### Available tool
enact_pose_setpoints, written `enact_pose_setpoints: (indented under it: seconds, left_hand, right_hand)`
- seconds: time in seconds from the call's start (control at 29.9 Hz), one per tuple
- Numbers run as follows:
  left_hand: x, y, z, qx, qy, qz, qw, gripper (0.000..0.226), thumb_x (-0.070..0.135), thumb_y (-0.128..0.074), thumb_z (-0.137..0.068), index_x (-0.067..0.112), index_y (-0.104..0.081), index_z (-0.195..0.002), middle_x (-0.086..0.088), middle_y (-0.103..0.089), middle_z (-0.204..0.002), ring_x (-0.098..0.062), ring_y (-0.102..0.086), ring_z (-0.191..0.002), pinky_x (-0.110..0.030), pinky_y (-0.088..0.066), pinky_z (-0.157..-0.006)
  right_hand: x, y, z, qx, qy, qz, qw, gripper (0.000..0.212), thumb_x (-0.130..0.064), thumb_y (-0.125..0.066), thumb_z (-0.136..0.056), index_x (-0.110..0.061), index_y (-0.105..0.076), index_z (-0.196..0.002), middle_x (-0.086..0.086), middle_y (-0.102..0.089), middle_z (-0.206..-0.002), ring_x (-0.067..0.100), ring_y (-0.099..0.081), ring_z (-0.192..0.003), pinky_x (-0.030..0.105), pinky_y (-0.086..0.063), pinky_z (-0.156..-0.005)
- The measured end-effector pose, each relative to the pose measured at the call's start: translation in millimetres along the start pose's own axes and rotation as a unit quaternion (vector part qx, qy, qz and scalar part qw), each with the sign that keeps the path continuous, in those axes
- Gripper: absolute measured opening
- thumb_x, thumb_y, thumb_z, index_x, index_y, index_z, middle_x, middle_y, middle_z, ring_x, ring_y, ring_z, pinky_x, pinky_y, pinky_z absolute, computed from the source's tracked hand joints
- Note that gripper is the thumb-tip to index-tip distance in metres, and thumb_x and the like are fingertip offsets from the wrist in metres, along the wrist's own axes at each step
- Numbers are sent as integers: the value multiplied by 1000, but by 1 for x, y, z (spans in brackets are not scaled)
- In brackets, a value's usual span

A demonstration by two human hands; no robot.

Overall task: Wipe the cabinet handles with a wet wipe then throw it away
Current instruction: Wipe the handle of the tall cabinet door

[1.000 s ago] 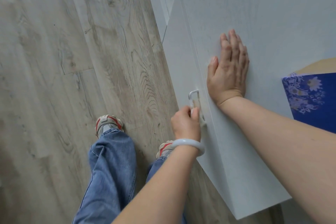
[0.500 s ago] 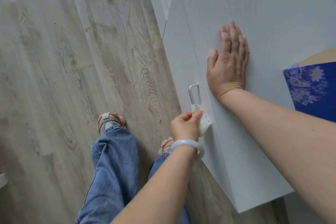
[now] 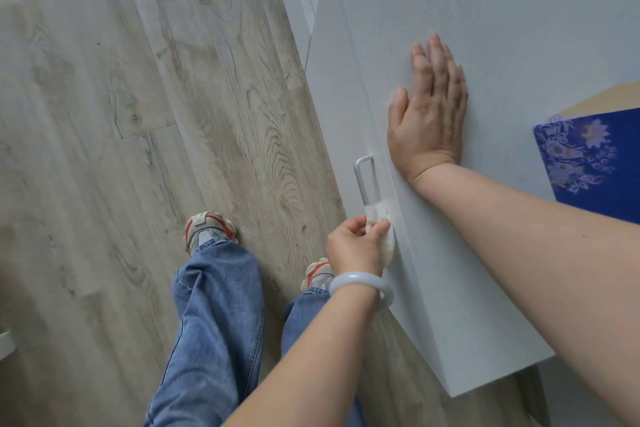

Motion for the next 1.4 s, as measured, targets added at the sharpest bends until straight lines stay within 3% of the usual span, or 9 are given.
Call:
enact_pose_setpoints:
  seconds: [0.2,0.37,0.5,0.67,0.9,1.07,1.17,1.3,1.4]
  left_hand:
    - [10,-7,-2,-40,-20,52,998,25,-1,-75,-73,13,-66,-92,-16,-71,-90,-28,-66,-81,-51,-55,-86]
    - [15,-15,-8,-129,-7,134,982,34,-15,-68,-73,9,-60,-96,-3,-70,-76,-18,-65,-70,-31,-56,-70]
    - [31,-14,-13,-185,-26,57,981,40,-14,-68,-73,-1,-56,-108,-10,-68,-84,-20,-66,-71,-30,-57,-69]
    - [61,-18,-24,-237,-77,-134,959,31,-10,-74,-71,8,-58,-90,-2,-61,-65,-14,-62,-61,-25,-54,-68]
    - [128,-12,-46,-160,-130,-148,967,45,1,-80,-70,4,-60,-111,-10,-63,-84,-30,-68,-86,-40,-56,-84]
    - [80,-7,-25,-108,-59,10,992,31,-2,-74,-75,7,-60,-101,-1,-65,-73,-13,-64,-63,-26,-54,-56]
    - [37,-9,-6,-106,-5,22,994,26,-3,-73,-77,9,-60,-95,-4,-66,-76,-23,-65,-74,-35,-56,-70]
    - [84,-8,-20,-55,-58,36,996,29,-3,-71,-78,7,-56,-101,-1,-59,-71,-8,-57,-56,-12,-49,-47]
    - [106,-12,-29,-46,-73,23,996,31,1,-73,-79,6,-56,-104,-1,-62,-76,-10,-58,-61,-17,-51,-51]
  right_hand:
    - [0,1,0,6,0,-7,1000,58,-27,-37,-88,-11,-38,-144,9,-29,-155,25,-27,-143,40,-17,-118]
    - [1,2,0,6,-1,-11,1000,58,-27,-37,-88,-12,-39,-144,9,-29,-155,24,-27,-143,39,-16,-118]
    - [1,2,-1,9,1,-17,1000,58,-27,-37,-88,-11,-40,-143,10,-31,-154,25,-28,-143,40,-17,-118]
    - [1,1,0,10,5,-16,1000,57,-27,-38,-88,-11,-40,-143,10,-31,-154,25,-28,-143,41,-18,-118]
    - [0,1,-1,13,5,-17,1000,57,-27,-37,-89,-11,-40,-143,10,-31,-154,26,-28,-143,42,-18,-118]
    - [1,2,-1,15,1,-16,1000,57,-27,-38,-88,-10,-41,-143,10,-32,-154,26,-29,-142,41,-18,-118]
    - [0,3,0,20,2,-22,1000,57,-26,-39,-88,-10,-42,-142,10,-33,-153,27,-30,-142,42,-19,-118]
    - [0,2,-1,16,4,-14,1000,57,-27,-37,-88,-11,-41,-142,10,-33,-153,26,-30,-142,41,-18,-118]
    - [1,1,-1,17,1,-11,1000,58,-27,-37,-87,-11,-41,-143,9,-32,-154,26,-29,-142,40,-18,-118]
Point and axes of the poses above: each hand's wrist, its own z-axis away from the middle knuckle, its own y-axis out of the back of the hand, x = y × z, the point moved 9 cm from there along -z, towards the middle knuckle
